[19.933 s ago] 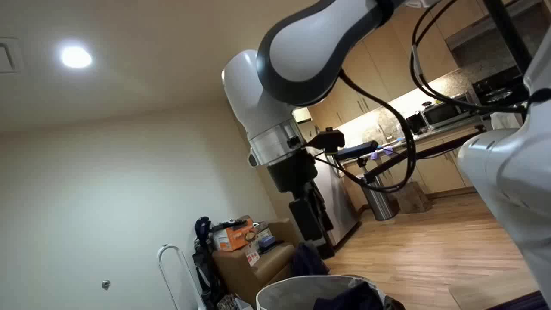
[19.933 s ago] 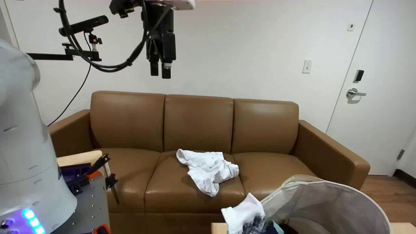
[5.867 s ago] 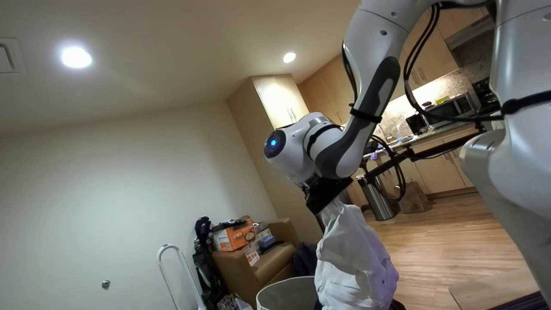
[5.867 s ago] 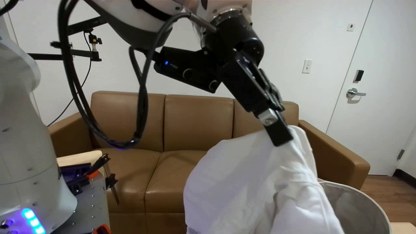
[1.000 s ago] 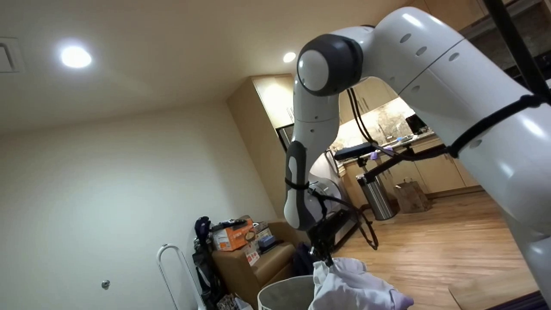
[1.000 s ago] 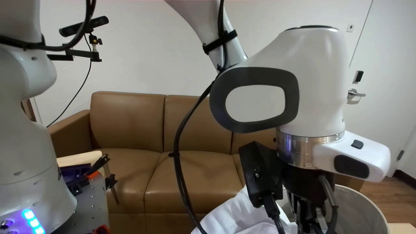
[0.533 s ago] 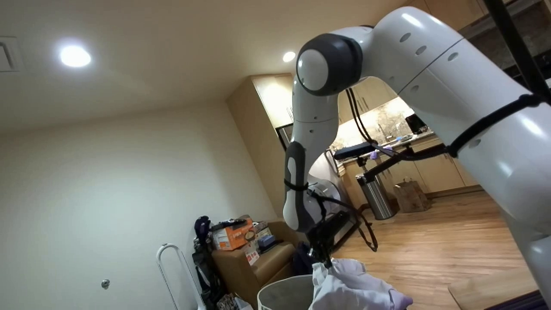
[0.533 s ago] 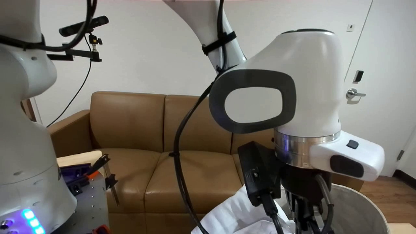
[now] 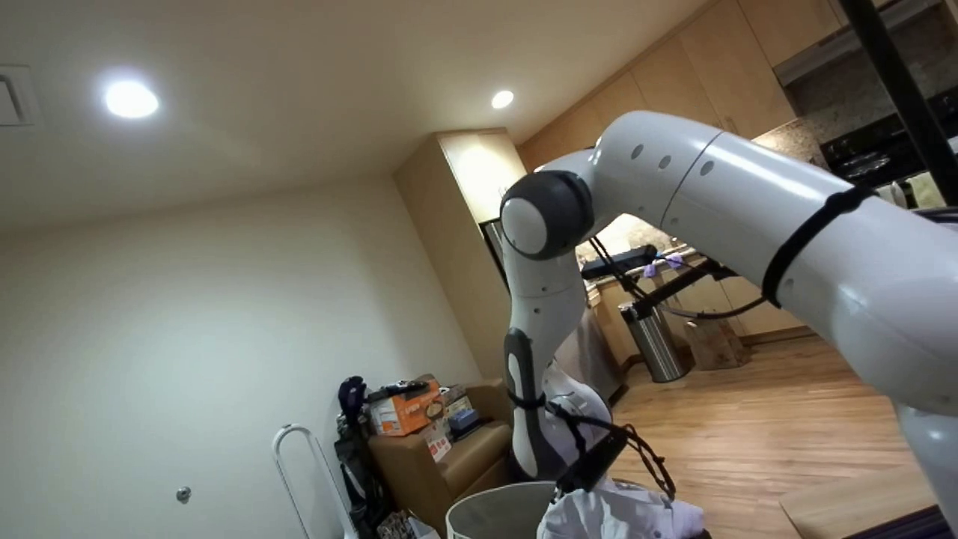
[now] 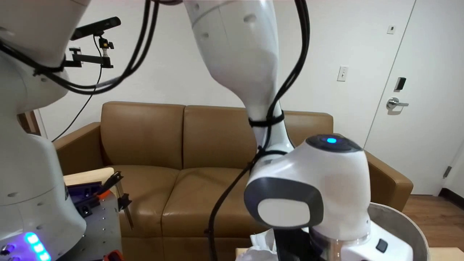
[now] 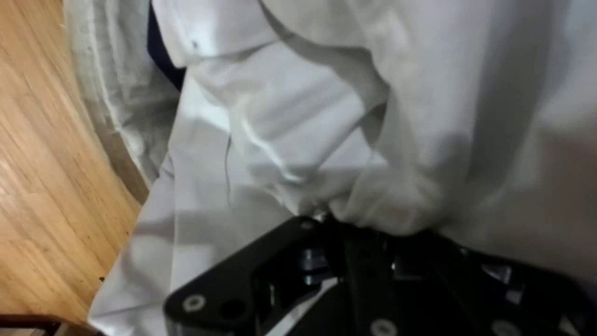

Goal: Move the white pair of shorts from the couch to the laundry bag

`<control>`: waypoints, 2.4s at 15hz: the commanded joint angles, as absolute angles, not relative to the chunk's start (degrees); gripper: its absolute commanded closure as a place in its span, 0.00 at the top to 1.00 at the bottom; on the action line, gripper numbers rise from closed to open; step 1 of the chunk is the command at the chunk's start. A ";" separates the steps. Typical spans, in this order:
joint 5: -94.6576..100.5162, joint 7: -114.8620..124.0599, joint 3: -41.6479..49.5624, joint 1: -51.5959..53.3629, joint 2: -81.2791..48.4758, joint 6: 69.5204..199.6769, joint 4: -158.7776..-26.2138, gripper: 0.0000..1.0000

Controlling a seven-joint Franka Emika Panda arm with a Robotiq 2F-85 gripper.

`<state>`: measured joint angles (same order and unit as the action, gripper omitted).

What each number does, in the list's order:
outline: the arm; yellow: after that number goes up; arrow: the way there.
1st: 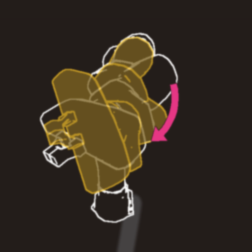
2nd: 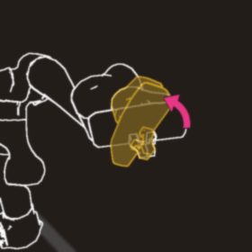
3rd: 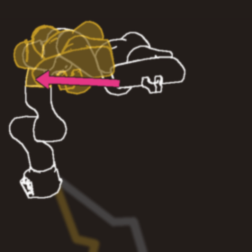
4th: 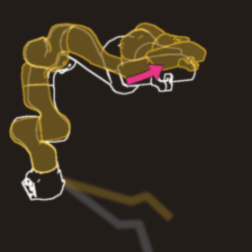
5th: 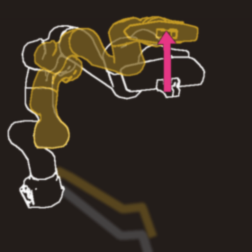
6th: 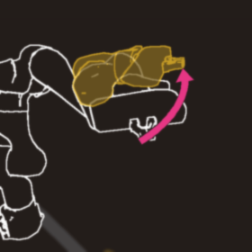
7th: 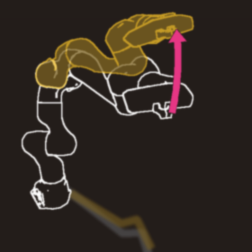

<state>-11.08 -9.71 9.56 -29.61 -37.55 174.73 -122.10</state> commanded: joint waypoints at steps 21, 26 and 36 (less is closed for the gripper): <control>-7.12 0.28 14.35 -22.41 -77.38 178.61 -88.63 0.07; -6.56 -3.09 6.98 -28.48 -69.27 174.57 -91.29 0.43; -6.78 -4.42 5.05 -29.28 -47.18 169.03 -102.39 1.00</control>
<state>-7.46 -2.24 5.54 -28.95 -55.46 170.55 -96.56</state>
